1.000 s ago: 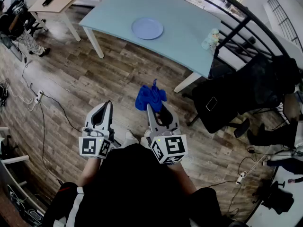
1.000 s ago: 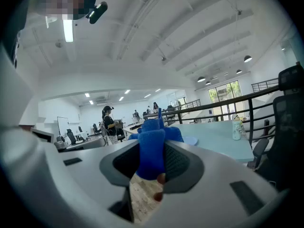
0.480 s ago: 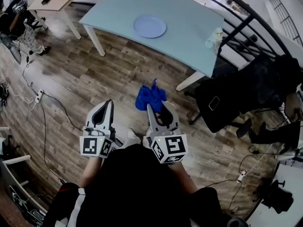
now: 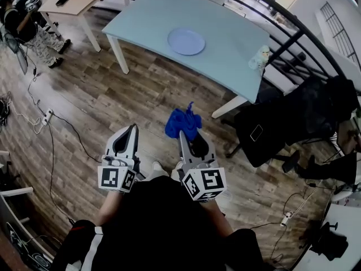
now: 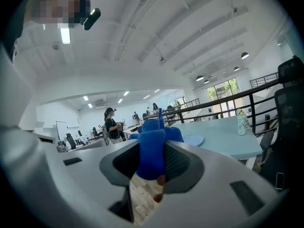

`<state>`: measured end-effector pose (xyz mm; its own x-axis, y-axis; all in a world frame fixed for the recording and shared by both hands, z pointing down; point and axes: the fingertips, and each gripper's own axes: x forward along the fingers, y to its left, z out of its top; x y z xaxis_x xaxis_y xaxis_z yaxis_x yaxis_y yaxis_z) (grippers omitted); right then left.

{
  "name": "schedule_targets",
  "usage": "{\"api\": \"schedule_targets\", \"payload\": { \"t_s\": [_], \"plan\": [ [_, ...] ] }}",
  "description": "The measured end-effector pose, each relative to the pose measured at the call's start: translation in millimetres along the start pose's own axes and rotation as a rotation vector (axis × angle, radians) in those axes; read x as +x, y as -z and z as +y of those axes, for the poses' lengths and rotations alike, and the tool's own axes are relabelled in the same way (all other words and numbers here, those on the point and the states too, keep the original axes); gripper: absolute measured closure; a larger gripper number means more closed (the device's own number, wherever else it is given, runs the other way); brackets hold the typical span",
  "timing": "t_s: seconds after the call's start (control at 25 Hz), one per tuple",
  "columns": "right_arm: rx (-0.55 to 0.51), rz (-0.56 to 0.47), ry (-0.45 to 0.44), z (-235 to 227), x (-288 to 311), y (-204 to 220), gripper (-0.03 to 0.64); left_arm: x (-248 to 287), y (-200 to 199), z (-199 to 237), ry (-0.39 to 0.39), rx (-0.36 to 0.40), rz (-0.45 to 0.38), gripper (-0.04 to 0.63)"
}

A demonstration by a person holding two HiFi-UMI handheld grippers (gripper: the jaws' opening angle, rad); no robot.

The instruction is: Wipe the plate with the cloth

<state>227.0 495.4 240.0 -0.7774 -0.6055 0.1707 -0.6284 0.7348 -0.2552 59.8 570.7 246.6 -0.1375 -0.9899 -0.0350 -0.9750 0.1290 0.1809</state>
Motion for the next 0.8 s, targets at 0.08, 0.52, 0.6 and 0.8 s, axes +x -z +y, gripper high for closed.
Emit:
{"api": "schedule_targets", "payload": {
  "t_s": [0.08,0.52,0.6,0.8],
  "plan": [
    [-0.014,-0.009,0.004,8.5,1.8,0.2,0.499,-3.9,-2.0,9.2,-0.003,0.003,-0.006,0.594],
    [-0.017,-0.023,0.029,21.6,13.9,3.8,0.499,-1.6,0.2,30.3,0.017,0.003,-0.011,0.594],
    [-0.011,-0.023,0.036,15.9,18.9,4.1,0.499,5.8,-0.6,29.9,0.023,0.007,-0.016,0.594],
    [0.003,-0.020,0.034,5.9,40.8,5.0,0.499,24.7,7.1,39.0,0.022,0.017,-0.011,0.594]
  ]
}}
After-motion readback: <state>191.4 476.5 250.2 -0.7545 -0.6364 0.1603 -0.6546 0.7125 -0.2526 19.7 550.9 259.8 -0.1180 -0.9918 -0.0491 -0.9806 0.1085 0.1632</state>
